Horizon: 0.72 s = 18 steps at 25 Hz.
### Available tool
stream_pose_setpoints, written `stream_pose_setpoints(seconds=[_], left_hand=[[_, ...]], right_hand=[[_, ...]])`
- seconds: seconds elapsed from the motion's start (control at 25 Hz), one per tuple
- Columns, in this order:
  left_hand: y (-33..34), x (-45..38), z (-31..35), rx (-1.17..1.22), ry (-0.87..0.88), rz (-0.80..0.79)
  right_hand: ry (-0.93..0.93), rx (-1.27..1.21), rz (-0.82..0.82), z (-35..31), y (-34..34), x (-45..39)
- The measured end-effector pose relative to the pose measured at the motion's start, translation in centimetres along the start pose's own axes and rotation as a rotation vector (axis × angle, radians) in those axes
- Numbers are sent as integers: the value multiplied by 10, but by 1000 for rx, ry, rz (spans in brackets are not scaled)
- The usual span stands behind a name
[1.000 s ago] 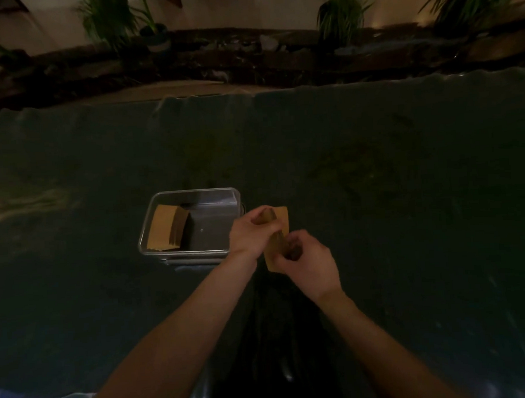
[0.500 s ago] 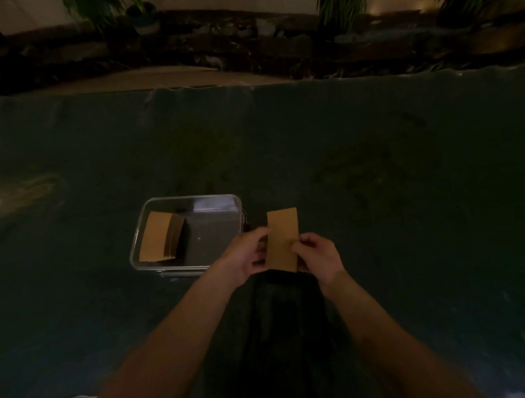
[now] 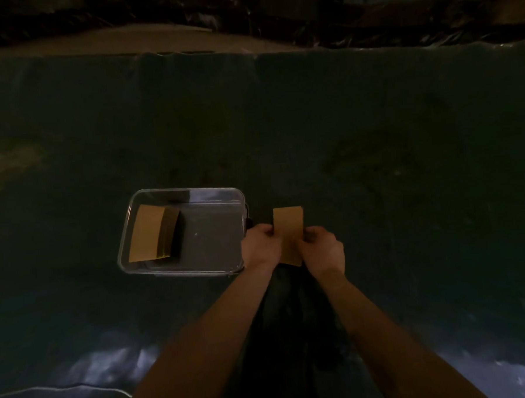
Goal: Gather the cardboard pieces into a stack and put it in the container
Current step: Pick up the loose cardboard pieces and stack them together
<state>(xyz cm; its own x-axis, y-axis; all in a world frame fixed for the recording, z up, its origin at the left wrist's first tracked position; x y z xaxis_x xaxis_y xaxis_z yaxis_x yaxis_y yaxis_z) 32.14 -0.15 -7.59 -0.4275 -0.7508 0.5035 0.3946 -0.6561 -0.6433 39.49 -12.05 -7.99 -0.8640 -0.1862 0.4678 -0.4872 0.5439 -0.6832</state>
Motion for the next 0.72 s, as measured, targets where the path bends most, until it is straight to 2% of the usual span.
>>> stream_pose_setpoints(seconds=[0.16, 0.48, 0.72], left_hand=[[7, -5, -2, -67, 52, 55], [9, -9, -6, -72, 47, 109], [23, -15, -8, -36, -91, -3]], right_hand=[[-29, 34, 49, -1, 5, -1], [34, -2, 1, 0, 11, -9], [119, -107, -69, 4, 19, -16]])
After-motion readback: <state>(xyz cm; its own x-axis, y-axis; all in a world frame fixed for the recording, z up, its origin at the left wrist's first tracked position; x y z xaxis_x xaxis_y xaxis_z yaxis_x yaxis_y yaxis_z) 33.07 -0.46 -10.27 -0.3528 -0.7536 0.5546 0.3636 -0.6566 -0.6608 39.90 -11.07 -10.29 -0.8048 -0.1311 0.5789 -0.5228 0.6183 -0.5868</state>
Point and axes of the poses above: each hand's wrist, its own x-axis away from the middle knuckle, its own y-axis out of the palm, z = x × y, the point moved 3 cm from there along -x, towards the middle knuckle, and after that the axes turned 7 degrees about z, right-handed, at the moved point
